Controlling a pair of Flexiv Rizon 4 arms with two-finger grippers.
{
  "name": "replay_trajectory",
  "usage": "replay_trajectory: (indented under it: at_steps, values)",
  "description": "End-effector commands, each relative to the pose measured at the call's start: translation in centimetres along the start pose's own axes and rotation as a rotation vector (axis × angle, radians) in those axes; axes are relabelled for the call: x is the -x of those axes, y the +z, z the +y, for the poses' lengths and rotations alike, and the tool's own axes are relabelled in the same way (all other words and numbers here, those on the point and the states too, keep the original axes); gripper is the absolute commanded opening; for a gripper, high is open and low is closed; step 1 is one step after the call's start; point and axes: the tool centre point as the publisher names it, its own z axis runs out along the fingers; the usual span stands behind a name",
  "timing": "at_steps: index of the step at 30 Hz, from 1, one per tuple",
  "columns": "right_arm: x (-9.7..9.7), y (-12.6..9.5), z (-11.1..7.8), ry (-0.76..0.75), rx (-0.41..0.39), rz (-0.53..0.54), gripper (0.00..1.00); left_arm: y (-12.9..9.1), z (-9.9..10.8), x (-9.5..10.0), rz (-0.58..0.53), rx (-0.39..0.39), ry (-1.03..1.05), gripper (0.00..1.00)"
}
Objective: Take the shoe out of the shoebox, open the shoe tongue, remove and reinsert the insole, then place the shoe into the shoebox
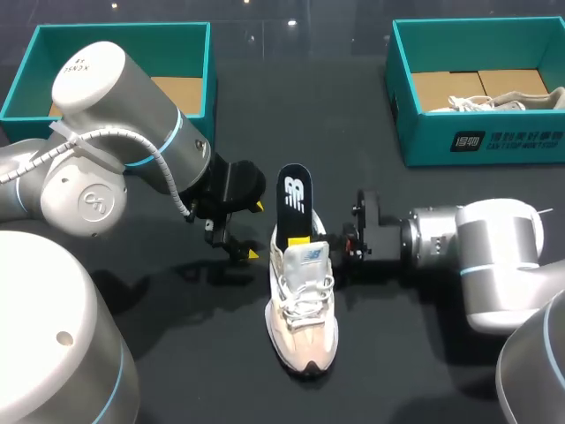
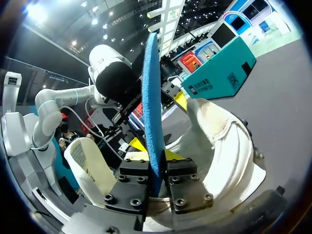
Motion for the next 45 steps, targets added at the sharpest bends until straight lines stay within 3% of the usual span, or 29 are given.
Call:
replay_trajectory:
  at_steps: [1, 21, 23, 26, 35, 45]
  values:
    - [-0.4, 0.4, 0.9, -0.016, -0.027, 0.005, 0.32, 0.0, 0.1, -0.1, -0.002, 0.0, 0.001, 1.0]
    - [-0.7, 0.0, 4.0, -0.106, -0.058, 0.0, 0.29, 0.0, 0.1, -0.1, -0.002, 0.0, 0.001, 1.0]
    - [-0.5, -0.1, 4.2, -0.102, -0.048, 0.002, 0.22, 0.0, 0.1, -0.1, -0.002, 0.0, 0.001, 1.0]
    - [-0.1, -0.1, 4.3, -0.089, -0.037, 0.005, 0.0, 0.0, 0.1, -0.1, -0.002, 0.0, 0.001, 1.0]
    - [0.7, -0.4, 2.7, -0.025, -0.017, 0.05, 0.0, 0.0, 0.1, -0.1, -0.002, 0.0, 0.001, 1.0]
    - [0.1, -0.1, -0.4, 0.039, 0.005, 0.064, 0.0, 0.0, 0.1, -0.1, -0.002, 0.0, 0.001, 1.0]
